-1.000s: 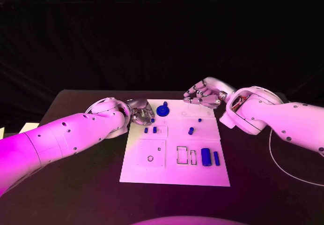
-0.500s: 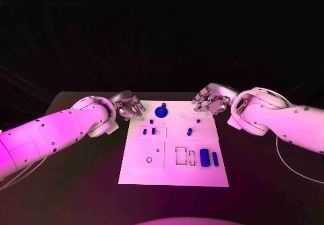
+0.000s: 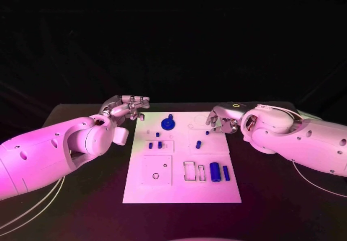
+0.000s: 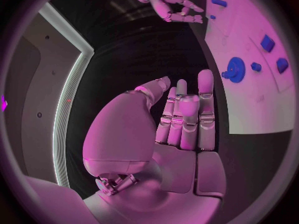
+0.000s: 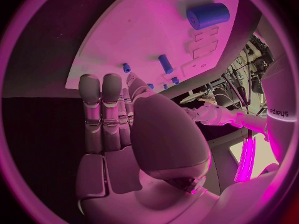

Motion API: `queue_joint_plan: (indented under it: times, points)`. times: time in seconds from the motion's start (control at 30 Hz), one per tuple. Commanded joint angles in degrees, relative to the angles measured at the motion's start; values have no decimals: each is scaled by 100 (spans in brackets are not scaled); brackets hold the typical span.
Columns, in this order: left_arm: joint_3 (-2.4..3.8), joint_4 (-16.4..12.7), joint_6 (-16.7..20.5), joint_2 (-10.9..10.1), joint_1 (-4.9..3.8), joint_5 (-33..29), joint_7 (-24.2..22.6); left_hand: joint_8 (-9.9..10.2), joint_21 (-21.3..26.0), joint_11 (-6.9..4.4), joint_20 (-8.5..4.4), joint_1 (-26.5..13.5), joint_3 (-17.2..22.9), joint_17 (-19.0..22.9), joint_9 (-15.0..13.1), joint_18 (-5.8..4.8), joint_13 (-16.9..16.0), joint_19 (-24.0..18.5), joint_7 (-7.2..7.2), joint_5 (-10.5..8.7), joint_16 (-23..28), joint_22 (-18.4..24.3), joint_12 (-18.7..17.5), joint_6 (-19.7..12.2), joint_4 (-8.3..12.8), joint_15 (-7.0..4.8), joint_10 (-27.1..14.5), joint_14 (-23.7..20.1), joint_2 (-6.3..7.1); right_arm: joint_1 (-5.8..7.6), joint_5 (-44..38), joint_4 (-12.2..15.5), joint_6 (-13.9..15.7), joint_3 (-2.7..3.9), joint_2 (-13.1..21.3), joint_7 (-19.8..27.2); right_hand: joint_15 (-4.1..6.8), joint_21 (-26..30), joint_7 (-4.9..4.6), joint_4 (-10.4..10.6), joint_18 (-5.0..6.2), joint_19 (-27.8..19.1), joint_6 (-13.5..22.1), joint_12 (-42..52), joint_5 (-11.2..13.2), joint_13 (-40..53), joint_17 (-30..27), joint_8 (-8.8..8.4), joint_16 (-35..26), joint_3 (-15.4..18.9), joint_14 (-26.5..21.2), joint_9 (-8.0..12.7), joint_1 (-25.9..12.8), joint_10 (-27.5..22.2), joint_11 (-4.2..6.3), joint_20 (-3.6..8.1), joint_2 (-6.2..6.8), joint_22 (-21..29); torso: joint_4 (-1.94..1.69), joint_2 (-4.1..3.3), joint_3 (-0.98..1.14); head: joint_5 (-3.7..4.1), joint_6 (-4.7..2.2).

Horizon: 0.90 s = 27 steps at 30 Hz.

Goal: Assemble the parts on the task board

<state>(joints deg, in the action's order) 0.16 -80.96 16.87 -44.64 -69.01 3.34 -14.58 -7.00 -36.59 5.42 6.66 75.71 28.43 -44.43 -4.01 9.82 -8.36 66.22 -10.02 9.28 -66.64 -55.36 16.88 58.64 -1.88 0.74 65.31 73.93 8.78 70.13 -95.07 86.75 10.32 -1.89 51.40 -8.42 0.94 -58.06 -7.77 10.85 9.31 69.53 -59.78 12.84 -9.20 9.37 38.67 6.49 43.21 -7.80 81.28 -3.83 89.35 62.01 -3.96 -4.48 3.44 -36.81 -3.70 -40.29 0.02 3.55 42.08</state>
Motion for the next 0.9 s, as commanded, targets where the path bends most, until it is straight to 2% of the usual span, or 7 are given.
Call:
queue_joint_plan:
  times: [0.03,0.2,0.3,0.47,0.7,0.9]
  points:
    - [-9,-149,-65,-46,13,-1402,-477,-12,43,-6,7,-2,-49,27,2,70,-16,-26,2,33,43,25,55,-22,5,4,-50,-33,-65,-19,-587,-45,-250,-3,-61,-225,7,-24,9,16,-11,82,13,-52,44,-69,56,-41,42,-49,71,5,-18,-41,-11,-1,79,-50,9,-11,2,-41,-29]
    - [-26,-282,-120,-84,26,-1538,-480,-28,79,-11,5,-9,-80,79,0,70,-36,-16,6,31,77,52,95,-13,8,1,-53,-47,-82,-39,-613,-131,-327,-13,-195,-214,-8,-445,14,36,-121,411,-11,-117,58,-244,339,-90,371,-206,268,-5,-67,-1,-9,-25,133,-659,-3,-6,3,-58,-34]
    - [-29,-343,-217,-94,39,-1618,-493,-41,110,-16,1,6,-84,95,-1,70,-51,-5,13,37,92,76,125,-10,17,-4,-69,-48,-125,-65,-604,-168,-364,-16,-266,-190,-12,-561,7,26,-146,488,-27,-148,39,-313,403,-105,454,-287,302,-8,-65,16,-15,-38,143,-818,-9,-9,0,-65,-26]
    - [-32,-411,-307,-110,50,-1670,-523,-46,125,-20,-2,23,-83,95,0,71,-59,3,14,40,94,89,140,-13,31,-7,-82,-44,-144,-106,-582,-276,-472,-19,-379,-136,-16,-794,-17,-14,-199,624,-105,-172,9,-407,616,-104,697,-468,362,-18,-31,125,-33,-56,121,-1151,7,-11,4,-86,-2]
    - [-32,-426,-329,-114,53,-1670,-532,-51,145,-21,-7,51,-80,105,1,71,-68,15,14,44,100,105,160,-21,57,-10,-102,-42,-163,-138,-564,-355,-606,-20,-467,-93,-16,-919,-22,-60,-218,674,-193,-209,-27,-499,719,-105,842,-665,375,-24,-46,255,-30,-64,150,-1305,7,-9,12,-98,19]
    - [-32,-423,-344,-120,53,-1633,-522,-51,150,-19,-7,55,-82,116,2,70,-70,17,12,43,107,108,164,-25,63,-10,-109,-45,-164,-151,-682,-378,-649,-20,-495,-184,-11,-994,-18,-91,-230,693,-257,-246,-22,-552,778,-107,933,-800,371,-28,-98,341,-21,-64,181,-1398,12,-6,9,-88,30]
